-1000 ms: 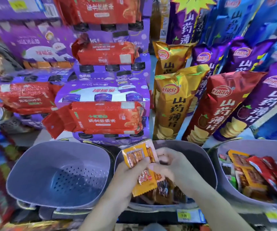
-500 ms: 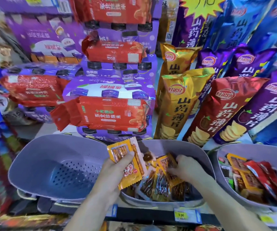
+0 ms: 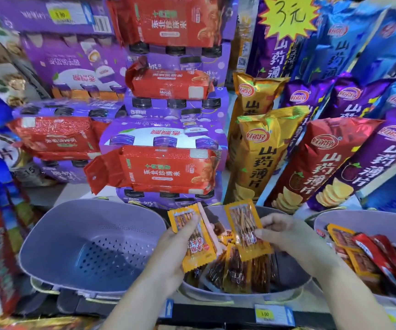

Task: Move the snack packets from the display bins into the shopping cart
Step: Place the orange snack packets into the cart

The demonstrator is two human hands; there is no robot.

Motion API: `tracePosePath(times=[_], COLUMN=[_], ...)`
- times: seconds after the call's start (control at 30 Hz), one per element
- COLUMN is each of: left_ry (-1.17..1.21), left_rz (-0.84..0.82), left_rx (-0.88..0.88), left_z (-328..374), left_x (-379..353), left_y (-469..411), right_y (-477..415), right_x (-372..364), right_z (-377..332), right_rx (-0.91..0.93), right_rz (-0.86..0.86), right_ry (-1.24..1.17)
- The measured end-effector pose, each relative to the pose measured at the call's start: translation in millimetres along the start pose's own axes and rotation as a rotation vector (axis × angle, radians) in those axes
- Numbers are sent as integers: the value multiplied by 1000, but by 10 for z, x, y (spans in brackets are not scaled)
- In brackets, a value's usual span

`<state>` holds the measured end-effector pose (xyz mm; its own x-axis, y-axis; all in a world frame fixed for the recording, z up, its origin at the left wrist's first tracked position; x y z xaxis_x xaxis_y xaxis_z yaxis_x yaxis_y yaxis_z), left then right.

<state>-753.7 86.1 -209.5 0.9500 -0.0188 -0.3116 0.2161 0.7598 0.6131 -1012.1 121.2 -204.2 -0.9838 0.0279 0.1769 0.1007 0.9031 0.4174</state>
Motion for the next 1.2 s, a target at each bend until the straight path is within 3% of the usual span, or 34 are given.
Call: tracePosePath(times=[0.1,0.2,0.33,0.5,0.6,0.7,0.87,1.0,1.2], left_ry=[9,-3,-61,-76,-64,-55,-63,-62,-77], left_rz=[-53,-117,-78,-31,-18,-1,6,18,24], left_rx=[35,11,-65,-54,-53,-52,-58,-60,-37], left_z=[-8,-4,4,47,65,79,72,52,60], left_x=[-77,-163,-153,-27,38,80,114,139,140], left_y=[-6,21,17,7,5,9,-7,-22,-32], right_y=[78,86,61,-51,-246,-418,-528,-502,-258], right_x=[-228,-537,-773,-572,-335,-351,-419,-376,-86], right_z=[-167,-251,-295,-236,-56,202,463,409,43], right_rx=[33,67,140,21,16,-24,9,65,98], right_rz=[-97,-103,-45,-54,88,3,0,3,-38], right_ry=[-227,-192,-54,-116,378,936,1265,1163,540])
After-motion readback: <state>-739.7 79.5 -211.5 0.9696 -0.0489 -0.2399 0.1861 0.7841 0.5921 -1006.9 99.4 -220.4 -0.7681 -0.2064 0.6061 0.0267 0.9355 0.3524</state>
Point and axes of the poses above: each hand's wrist, its own y-axis away from the middle knuckle, its own x-axis out of the back of the hand, z = x × y, the point moved 5 cm from there along -y, towards the middle knuckle, and after that the axes turned 2 degrees about z, right-handed, at the moved point
